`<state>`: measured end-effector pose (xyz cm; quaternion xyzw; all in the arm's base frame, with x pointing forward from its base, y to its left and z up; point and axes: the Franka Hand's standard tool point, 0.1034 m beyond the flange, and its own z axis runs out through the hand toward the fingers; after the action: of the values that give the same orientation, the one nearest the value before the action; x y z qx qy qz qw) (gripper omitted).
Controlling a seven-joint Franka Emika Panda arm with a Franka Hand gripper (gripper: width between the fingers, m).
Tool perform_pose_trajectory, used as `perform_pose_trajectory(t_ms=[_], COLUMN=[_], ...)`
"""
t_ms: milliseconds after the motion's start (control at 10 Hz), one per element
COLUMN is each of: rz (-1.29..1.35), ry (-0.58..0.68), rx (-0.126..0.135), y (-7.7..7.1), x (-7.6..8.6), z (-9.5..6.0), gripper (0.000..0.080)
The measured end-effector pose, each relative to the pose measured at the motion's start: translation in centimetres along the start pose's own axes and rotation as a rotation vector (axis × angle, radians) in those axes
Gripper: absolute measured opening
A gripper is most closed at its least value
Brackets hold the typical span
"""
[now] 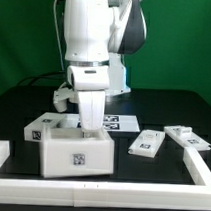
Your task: Assemble cabinet
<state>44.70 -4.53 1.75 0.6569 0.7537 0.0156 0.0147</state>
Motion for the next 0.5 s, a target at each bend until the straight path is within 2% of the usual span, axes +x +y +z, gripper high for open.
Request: perform_pose_trajectory(t_ms=[100,500], rz=[0.001,0.002], ry=[0.0,0.0], rx=[0.0,0.001], y=[-0.03,-0.04], x=[-0.02,-0.06], z=[0.01,0.01], gripper=[0.0036,0.0035])
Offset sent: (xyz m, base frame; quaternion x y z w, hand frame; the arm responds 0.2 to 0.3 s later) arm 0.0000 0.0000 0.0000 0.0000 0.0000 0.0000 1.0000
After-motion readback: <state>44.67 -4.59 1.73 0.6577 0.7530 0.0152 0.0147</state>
